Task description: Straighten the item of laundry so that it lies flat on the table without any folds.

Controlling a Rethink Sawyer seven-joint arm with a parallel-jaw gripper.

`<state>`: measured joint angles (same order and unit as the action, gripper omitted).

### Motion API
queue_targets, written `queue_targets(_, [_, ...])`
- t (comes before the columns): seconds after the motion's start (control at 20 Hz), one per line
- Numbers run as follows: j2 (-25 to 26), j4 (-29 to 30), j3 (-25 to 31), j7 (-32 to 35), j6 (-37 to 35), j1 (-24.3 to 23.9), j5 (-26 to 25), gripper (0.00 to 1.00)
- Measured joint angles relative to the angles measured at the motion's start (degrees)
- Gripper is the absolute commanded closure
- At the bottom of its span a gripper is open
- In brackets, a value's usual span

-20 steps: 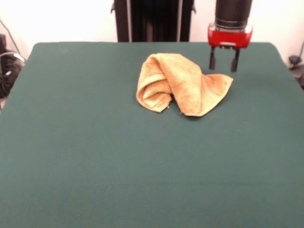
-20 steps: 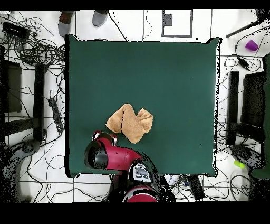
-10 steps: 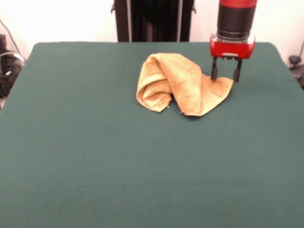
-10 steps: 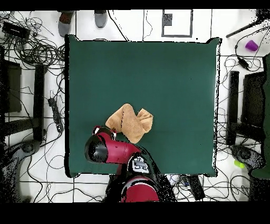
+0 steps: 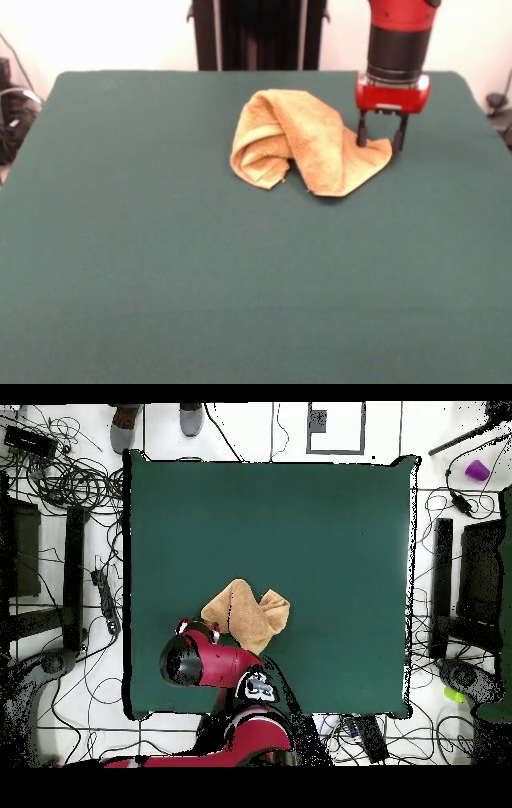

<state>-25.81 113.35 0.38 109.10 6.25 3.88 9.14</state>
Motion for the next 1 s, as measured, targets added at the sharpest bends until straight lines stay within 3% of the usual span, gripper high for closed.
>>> queue_targets(1.0, [0.77,-1.15,-2.91,0.0,-0.02,3.85,2.25,0.0])
